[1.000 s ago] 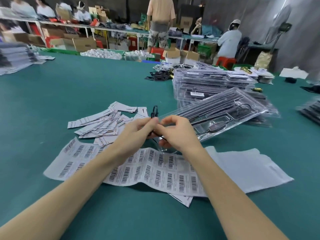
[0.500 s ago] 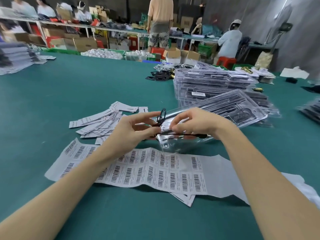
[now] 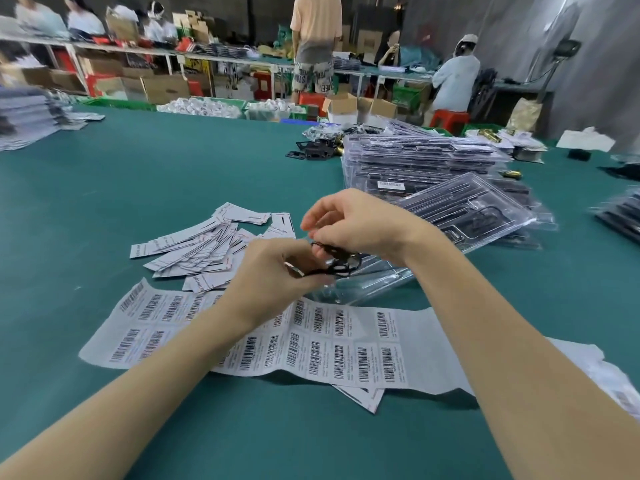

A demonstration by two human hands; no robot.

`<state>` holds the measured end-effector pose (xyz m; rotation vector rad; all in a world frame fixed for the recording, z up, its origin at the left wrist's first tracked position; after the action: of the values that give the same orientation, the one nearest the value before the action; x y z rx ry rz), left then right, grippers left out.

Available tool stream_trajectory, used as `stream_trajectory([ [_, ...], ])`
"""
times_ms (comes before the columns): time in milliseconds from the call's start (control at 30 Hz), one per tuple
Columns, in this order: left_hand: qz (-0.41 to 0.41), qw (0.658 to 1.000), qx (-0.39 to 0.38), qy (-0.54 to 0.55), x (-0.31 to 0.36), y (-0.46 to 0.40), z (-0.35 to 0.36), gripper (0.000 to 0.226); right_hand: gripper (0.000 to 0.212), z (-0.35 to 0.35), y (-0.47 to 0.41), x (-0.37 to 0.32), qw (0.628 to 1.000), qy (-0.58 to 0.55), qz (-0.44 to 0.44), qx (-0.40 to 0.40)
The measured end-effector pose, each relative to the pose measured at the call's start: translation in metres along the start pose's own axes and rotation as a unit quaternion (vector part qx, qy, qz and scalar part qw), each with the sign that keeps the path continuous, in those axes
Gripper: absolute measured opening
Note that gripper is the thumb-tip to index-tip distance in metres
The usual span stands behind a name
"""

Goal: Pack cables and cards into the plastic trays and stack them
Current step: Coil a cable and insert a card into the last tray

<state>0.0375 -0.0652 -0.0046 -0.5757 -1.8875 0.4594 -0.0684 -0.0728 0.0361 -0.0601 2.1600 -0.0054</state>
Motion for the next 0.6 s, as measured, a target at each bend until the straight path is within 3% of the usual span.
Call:
stream_trajectory([
  [133, -0.078, 0.996, 0.027, 0.026, -0.016, -0.006, -0.01, 0.041, 0.021, -0.002, 0.022, 0.013, 0.998, -0.036, -0.043, 0.043],
  [233, -0.055, 0.998, -0.004, 0.032, -0.011, -0.006, -0.007, 0.03, 0.011, 0.002, 0.033, 0.033, 0.994, -0.098, -0.029, 0.048],
  [333, -0.067, 0.996, 0.004, 0.054, -0.014, -0.005, -0.008, 0.032, 0.026, 0.01, 0.042, 0.041, 0.976, -0.217, -0.015, -0.012],
  [433, -0.111, 0.991, -0.001, 0.079, -0.023, -0.003, -0.007, 0.018, 0.027, 0.012, 0.048, 0.046, 0.956, -0.292, -0.006, -0.015],
  [567, -0.12, 0.988, 0.029, 0.098, -0.027, -0.003, -0.009, 0.005, 0.01, 0.024, 0.051, 0.068, 0.913, -0.392, 0.108, 0.013],
  [600, -0.118, 0.987, 0.031, 0.105, -0.027, -0.004, -0.009, 0.006, 0.014, 0.026, 0.052, 0.075, 0.895, -0.418, 0.155, 0.022],
])
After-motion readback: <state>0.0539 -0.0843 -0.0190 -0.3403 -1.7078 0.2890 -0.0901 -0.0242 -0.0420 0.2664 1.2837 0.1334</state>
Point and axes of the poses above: each hand's wrist, its own y-axis away from the middle knuckle, its own z-axis out of the palm, x = y × z, the point moved 9 cm from there along -y, towards the middle knuckle, and after that the axes turned 13 degrees about x, right-handed, at the moved point
